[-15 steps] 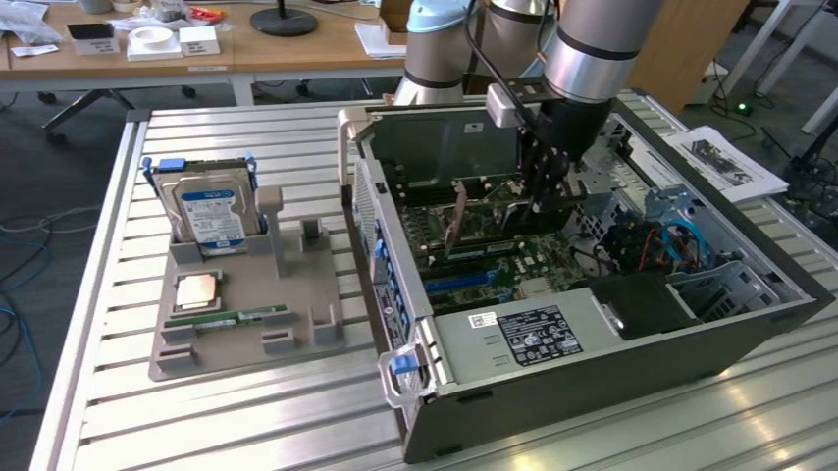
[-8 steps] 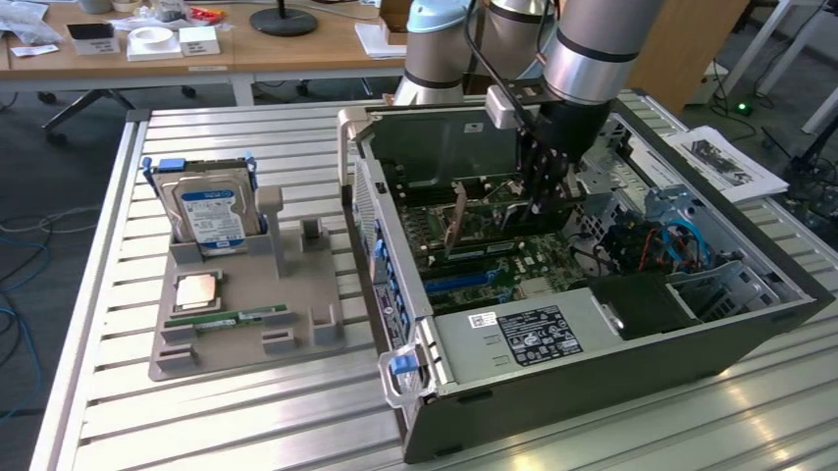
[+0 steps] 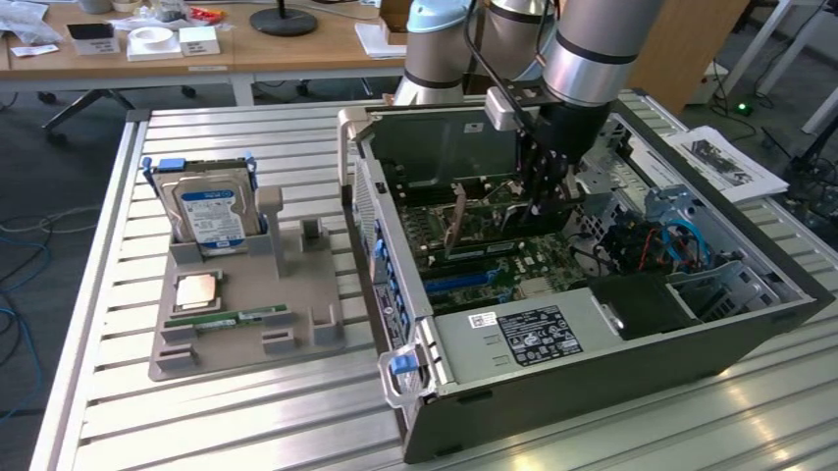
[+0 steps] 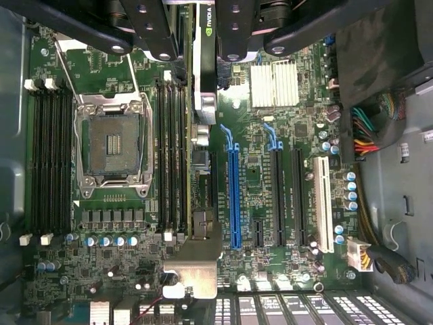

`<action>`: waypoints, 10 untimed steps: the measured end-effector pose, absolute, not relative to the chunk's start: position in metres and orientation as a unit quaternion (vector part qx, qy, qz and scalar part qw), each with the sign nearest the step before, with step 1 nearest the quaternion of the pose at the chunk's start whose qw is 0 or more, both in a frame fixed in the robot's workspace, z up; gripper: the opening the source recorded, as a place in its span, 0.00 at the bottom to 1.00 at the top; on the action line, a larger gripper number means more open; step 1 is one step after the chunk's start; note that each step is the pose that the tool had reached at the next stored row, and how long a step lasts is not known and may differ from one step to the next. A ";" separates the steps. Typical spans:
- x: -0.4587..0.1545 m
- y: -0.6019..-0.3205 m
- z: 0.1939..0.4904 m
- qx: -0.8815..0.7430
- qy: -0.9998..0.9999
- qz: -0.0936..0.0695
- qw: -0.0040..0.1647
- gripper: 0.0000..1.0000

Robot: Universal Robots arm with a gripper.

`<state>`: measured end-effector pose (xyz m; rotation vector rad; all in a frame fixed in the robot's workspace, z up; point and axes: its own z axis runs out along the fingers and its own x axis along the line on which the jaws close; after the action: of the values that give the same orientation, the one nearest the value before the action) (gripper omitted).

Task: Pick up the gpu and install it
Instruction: 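Insert the gpu into the slot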

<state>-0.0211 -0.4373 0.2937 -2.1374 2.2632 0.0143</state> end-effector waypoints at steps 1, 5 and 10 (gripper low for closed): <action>-0.021 -0.437 0.294 -0.687 0.727 0.005 0.014 0.27; -0.021 -0.437 0.294 -0.687 0.727 0.005 0.014 0.27; -0.021 -0.437 0.294 -0.687 0.727 0.005 0.014 0.27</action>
<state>-0.0211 -0.4373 0.2936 -2.1374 2.2631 0.0143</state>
